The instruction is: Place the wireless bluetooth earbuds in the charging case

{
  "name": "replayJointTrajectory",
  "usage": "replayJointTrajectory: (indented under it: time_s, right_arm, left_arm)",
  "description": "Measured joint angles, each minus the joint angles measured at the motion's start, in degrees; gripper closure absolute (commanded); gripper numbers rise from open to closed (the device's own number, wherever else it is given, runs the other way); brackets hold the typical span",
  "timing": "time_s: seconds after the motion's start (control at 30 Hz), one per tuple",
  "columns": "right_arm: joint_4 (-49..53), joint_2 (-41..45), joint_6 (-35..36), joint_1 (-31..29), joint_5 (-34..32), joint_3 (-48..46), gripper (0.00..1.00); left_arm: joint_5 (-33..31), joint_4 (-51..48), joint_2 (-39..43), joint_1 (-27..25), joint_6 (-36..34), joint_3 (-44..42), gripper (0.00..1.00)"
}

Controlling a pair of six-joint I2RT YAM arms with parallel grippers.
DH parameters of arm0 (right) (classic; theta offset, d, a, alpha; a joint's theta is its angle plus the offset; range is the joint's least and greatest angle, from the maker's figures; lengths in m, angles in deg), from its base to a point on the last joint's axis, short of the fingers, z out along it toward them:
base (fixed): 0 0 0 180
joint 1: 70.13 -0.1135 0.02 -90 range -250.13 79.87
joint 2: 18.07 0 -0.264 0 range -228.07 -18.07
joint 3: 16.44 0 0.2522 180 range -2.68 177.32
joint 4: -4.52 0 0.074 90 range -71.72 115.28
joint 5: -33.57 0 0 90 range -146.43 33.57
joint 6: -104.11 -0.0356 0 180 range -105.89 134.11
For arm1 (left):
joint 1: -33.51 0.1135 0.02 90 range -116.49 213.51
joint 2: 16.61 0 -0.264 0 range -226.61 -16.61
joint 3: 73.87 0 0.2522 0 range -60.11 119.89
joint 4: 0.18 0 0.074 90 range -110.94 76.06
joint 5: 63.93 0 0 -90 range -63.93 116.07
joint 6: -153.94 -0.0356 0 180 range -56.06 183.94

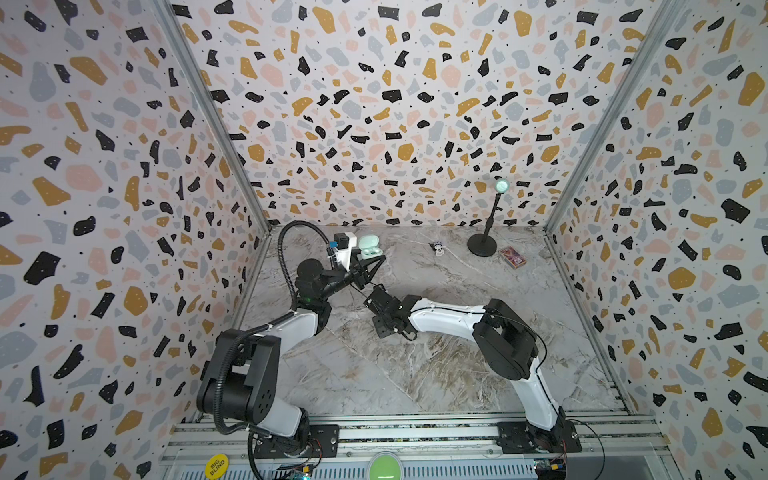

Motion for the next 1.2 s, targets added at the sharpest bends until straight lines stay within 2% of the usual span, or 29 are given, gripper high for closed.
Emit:
replayJointTrajectory:
  time_s: [0.3, 0.7, 0.97, 1.2]
  right_arm:
    - [0.5, 1.3, -1.0, 1.6, -4.1, -2.1, 0.4]
    - [1.8, 16.2, -3.8, 7.8, -7.4, -15.1, 0.4]
    - [-0.3, 18.2, -4.7, 8.5, -2.8, -16.5, 0.4]
    - [-3.6, 15.3, -3.7, 10.6, 2.6, -16.5, 0.4]
  left_arm:
    - [0.0, 0.0, -0.3, 0.0, 0.0, 0.0, 0.95]
    - [0.2, 0.0, -1.7, -1.0, 0.1, -0.1, 0.95]
    - [0.2, 0.0, -3.3, -1.7, 0.0, -0.1, 0.95]
    - [0.2, -0.1, -3.9, -2.0, 0.0, -0.1, 0.95]
